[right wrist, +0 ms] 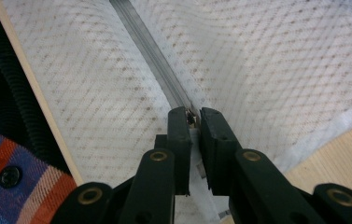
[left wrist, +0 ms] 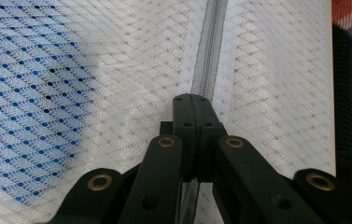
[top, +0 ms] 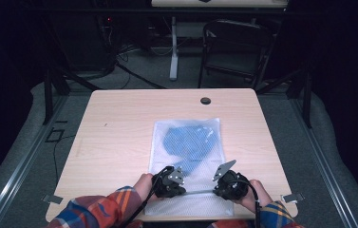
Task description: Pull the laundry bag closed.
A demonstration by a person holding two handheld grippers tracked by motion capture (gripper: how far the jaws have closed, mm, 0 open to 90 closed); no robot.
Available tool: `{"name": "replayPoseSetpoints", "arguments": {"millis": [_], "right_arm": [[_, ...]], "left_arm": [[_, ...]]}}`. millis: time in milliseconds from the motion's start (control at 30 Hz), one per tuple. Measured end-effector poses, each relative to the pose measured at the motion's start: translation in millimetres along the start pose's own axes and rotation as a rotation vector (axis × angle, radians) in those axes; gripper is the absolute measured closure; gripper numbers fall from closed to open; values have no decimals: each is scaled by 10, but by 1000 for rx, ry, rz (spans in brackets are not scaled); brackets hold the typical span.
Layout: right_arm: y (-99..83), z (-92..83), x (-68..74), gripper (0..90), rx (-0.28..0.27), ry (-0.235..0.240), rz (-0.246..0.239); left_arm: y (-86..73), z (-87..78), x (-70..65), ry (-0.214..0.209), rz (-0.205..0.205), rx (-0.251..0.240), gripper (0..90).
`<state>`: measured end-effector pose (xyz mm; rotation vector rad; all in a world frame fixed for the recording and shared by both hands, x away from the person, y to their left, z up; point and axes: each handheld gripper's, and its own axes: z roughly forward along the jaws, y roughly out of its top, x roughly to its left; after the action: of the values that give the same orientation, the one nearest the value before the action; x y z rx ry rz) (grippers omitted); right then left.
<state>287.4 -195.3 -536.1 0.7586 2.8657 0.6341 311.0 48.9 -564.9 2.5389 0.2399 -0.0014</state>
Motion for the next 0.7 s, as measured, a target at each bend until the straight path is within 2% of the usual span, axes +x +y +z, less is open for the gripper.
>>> {"name": "replayPoseSetpoints", "arguments": {"millis": [100, 167, 267, 333, 367, 433, 467, 500, 700], "right_arm": [[-27, -10, -10, 830, -12, -3, 18], [-38, -32, -25, 829, 2, -4, 11], [-63, -35, -30, 829, -14, -9, 26], [-68, -56, -45, 829, 0, -14, 16], [-79, -49, -42, 829, -16, -13, 30], [-81, -62, -52, 829, -4, -16, 20], [-97, -61, -53, 829, -10, -18, 33], [-97, -71, -62, 829, 4, -19, 23], [-136, -92, -72, 829, 2, -25, 38]], "left_arm": [[0, 0, 0, 0, 1, 1, 900], [1, -1, -1, 1, -4, 1, 900], [0, 0, 1, -1, -1, 0, 900], [1, 0, 2, -2, 0, 0, 900], [1, 0, 2, -2, 0, 0, 900], [-1, 0, 9, -6, -2, -1, 900], [-2, 0, 9, -7, -5, -1, 900], [-2, -1, 10, -8, -5, -1, 900], [-2, -1, 10, -7, -8, -1, 900]]}}
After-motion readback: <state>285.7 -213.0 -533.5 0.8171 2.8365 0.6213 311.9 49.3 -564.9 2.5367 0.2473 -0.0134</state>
